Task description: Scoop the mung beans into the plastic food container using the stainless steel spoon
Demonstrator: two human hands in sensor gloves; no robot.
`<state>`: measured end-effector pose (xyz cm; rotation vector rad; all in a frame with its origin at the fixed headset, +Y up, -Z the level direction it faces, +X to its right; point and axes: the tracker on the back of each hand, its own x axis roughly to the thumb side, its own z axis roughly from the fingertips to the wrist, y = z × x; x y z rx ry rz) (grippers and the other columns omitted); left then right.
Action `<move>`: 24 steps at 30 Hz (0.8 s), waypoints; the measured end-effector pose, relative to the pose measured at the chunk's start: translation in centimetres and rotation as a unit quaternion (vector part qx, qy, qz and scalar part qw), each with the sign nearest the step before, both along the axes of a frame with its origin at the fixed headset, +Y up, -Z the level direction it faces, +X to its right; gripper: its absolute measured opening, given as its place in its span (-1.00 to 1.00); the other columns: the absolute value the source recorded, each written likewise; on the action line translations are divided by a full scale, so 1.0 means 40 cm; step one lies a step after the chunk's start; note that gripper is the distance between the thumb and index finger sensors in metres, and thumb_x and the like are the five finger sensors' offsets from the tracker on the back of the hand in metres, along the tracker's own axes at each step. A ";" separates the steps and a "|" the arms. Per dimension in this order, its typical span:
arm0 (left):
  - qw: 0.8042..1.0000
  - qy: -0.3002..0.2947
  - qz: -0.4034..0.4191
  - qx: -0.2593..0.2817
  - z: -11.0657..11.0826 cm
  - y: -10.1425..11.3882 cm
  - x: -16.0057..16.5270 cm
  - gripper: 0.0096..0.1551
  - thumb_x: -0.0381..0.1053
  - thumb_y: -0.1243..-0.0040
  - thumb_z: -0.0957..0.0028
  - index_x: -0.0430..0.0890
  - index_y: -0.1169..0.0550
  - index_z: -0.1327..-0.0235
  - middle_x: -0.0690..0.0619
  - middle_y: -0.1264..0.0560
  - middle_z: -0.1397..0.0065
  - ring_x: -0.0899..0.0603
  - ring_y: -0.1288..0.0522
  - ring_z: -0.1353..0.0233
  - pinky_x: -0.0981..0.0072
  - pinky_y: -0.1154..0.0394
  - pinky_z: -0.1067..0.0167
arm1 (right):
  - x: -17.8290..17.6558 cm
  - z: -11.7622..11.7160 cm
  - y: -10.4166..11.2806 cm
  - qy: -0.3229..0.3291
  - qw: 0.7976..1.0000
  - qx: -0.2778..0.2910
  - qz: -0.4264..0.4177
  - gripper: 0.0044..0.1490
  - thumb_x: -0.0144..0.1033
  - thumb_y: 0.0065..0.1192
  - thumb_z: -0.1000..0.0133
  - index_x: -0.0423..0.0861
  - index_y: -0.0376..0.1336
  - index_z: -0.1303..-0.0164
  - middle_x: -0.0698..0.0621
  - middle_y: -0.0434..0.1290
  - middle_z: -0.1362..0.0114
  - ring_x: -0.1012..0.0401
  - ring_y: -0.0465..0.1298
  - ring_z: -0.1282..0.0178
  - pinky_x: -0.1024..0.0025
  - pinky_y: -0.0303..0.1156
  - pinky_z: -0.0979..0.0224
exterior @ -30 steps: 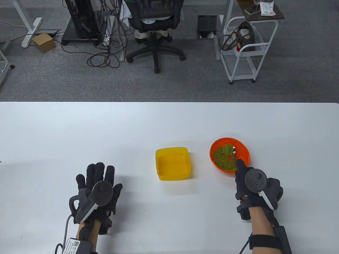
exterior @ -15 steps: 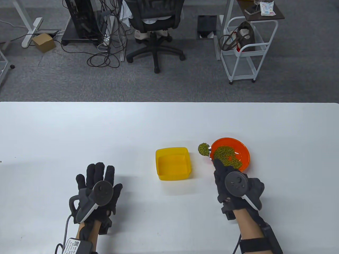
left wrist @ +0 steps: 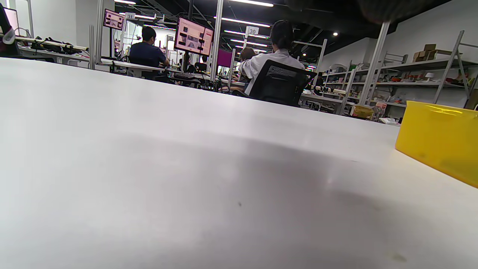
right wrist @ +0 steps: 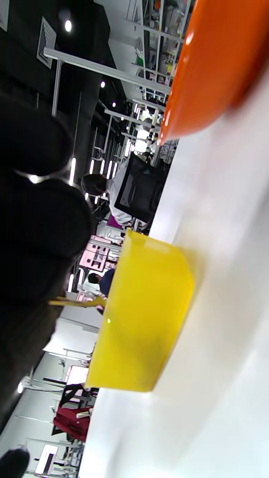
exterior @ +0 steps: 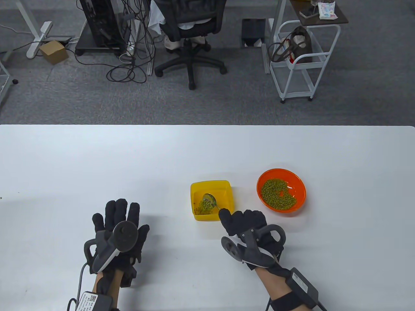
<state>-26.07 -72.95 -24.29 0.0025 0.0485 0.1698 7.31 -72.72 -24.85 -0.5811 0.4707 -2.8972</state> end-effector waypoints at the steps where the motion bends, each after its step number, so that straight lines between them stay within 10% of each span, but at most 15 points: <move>1: 1.000 0.000 0.000 -0.001 0.000 0.000 0.000 -0.12 0.35 0.05 0.05 0.23 0.00 -0.54 0.00 0.21 -0.72 -0.25 0.24 -0.71 -0.44 0.29 -0.49 | 0.005 0.000 0.003 -0.004 1.000 0.004 -0.004 -0.43 -0.13 0.19 -0.14 0.18 0.25 -0.41 0.24 0.51 -0.01 0.20 0.58 -0.04 -0.01 0.44 -0.35; 13: 1.000 -0.002 0.002 -0.002 0.000 -0.001 0.000 -0.12 0.35 0.05 0.06 0.23 0.00 -0.54 -0.01 0.21 -0.72 -0.25 0.24 -0.71 -0.44 0.30 -0.49 | 0.178 -0.032 0.061 -0.112 0.990 0.029 -0.077 -0.43 -0.13 0.19 -0.14 0.20 0.25 -0.41 0.24 0.51 -0.01 0.19 0.57 -0.06 -0.02 0.42 -0.37; 24: 1.000 -0.002 0.002 -0.008 0.000 -0.003 0.000 -0.12 0.35 0.05 0.05 0.23 0.00 -0.54 0.00 0.21 -0.72 -0.25 0.24 -0.71 -0.44 0.30 -0.49 | 0.414 -0.066 0.006 -0.301 0.949 -0.016 -0.090 -0.44 -0.19 0.22 -0.15 0.20 0.27 -0.40 0.23 0.51 -0.02 0.15 0.54 -0.11 -0.04 0.37 -0.43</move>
